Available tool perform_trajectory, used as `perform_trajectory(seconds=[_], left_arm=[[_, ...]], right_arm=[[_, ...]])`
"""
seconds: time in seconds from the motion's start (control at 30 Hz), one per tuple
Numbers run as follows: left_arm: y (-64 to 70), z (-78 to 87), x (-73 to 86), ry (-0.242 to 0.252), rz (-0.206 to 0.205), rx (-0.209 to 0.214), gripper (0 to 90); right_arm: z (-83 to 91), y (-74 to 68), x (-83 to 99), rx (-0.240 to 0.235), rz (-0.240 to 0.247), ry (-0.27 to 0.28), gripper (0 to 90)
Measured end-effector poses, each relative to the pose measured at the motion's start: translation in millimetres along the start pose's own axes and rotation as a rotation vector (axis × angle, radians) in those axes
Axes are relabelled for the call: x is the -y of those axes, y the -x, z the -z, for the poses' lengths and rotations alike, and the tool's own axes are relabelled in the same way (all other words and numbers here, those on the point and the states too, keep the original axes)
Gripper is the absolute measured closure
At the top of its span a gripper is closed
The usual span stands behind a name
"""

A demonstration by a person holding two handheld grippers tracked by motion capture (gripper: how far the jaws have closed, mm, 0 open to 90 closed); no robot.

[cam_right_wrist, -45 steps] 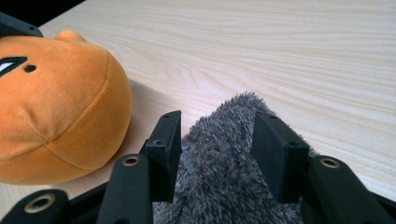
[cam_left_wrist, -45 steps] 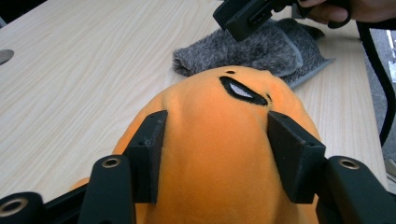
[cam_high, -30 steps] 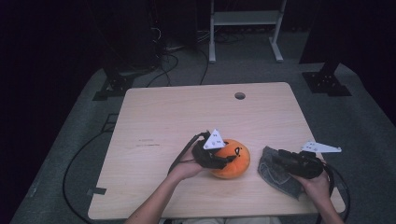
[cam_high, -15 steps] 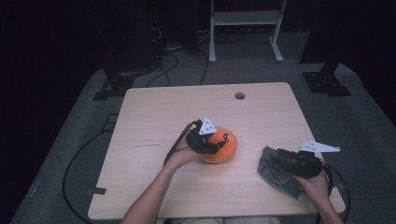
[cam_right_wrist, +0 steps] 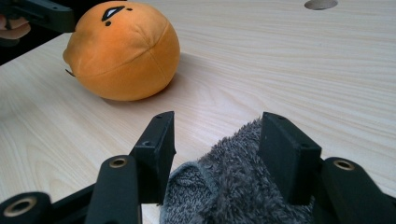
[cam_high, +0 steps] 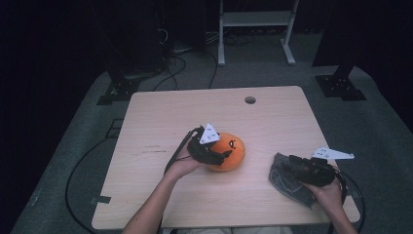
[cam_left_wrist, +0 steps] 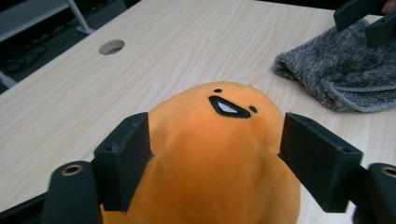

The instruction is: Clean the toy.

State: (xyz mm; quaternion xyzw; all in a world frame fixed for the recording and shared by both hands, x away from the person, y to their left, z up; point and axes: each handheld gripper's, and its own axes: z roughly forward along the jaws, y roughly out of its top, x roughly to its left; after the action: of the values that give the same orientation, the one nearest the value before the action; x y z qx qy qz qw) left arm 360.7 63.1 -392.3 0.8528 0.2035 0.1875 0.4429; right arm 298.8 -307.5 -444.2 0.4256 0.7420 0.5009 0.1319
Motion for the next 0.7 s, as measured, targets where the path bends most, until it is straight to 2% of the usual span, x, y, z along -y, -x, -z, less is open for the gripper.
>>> perform_trajectory(seconds=[0.07,0.33,0.43,0.63,0.7], left_arm=[[-0.2,4.2,1.0,0.001,-0.011,0.008,20.7],[-0.5,17.3,2.2,0.034,0.007,0.03,15.1],[-0.3,20.0,3.4,0.044,0.028,0.037,12.9],[0.0,25.1,7.9,0.041,0.031,0.025,9.3],[0.1,27.4,10.6,0.052,0.047,0.029,9.1]], right_arm=[[-0.8,0.4,0.1,-0.001,-0.001,-0.003,43.9],[-0.3,2.1,0.6,0.001,-0.012,-0.005,42.6],[0.3,2.0,0.6,0.001,-0.009,-0.003,42.2],[-0.9,1.1,-0.7,0.008,0.005,0.002,42.1],[-1.0,0.2,-1.1,0.011,0.012,0.002,42.1]])
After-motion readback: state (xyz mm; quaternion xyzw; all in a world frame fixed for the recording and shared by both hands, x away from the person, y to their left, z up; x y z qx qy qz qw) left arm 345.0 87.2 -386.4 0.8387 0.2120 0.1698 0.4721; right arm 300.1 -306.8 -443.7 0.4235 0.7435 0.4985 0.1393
